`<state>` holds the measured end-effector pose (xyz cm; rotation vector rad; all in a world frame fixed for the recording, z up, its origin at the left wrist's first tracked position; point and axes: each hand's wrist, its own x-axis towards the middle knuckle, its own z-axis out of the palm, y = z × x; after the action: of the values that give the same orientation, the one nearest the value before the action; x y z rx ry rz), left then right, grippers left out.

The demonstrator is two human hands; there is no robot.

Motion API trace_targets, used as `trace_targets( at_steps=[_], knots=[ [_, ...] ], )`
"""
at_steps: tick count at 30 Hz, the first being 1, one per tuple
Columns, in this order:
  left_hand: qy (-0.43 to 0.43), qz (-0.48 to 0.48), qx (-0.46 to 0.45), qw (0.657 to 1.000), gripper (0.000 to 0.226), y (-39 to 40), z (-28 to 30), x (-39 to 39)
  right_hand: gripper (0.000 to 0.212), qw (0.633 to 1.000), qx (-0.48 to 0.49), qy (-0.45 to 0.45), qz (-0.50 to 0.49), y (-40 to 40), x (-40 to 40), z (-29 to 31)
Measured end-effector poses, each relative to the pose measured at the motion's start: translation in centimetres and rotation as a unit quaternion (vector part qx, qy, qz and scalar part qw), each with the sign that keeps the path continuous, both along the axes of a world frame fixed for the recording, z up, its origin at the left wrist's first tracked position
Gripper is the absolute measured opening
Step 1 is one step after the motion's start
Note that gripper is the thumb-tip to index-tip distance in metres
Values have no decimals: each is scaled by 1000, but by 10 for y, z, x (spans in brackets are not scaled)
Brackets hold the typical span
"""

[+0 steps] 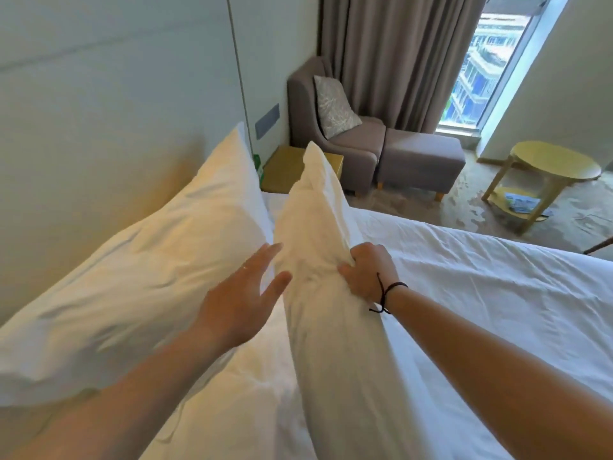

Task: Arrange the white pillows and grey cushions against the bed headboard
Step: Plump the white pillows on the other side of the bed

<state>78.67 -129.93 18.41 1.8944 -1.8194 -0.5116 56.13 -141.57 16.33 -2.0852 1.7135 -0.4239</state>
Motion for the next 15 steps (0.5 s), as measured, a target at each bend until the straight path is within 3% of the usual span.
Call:
trace_targets(
  at_steps=[4,8,10,12,15],
  knots=[
    [181,49,152,970,104,55,-54,49,24,986,101,-68,-117,-23,82,-50],
    [162,97,292,937,122,104,-105,66,10,955,264,-101,-95,10,155,-115],
    [107,128,331,929,131,122,-126,69,28,946,288,-138,-50,26,188,-132],
    [70,168,324,929,116,132,-144,81,47,953,280,-115,18,33,216,-136],
    [137,253,266,920,57,135,-165,107,53,970,210,9,123,23,231,-140]
  ],
)
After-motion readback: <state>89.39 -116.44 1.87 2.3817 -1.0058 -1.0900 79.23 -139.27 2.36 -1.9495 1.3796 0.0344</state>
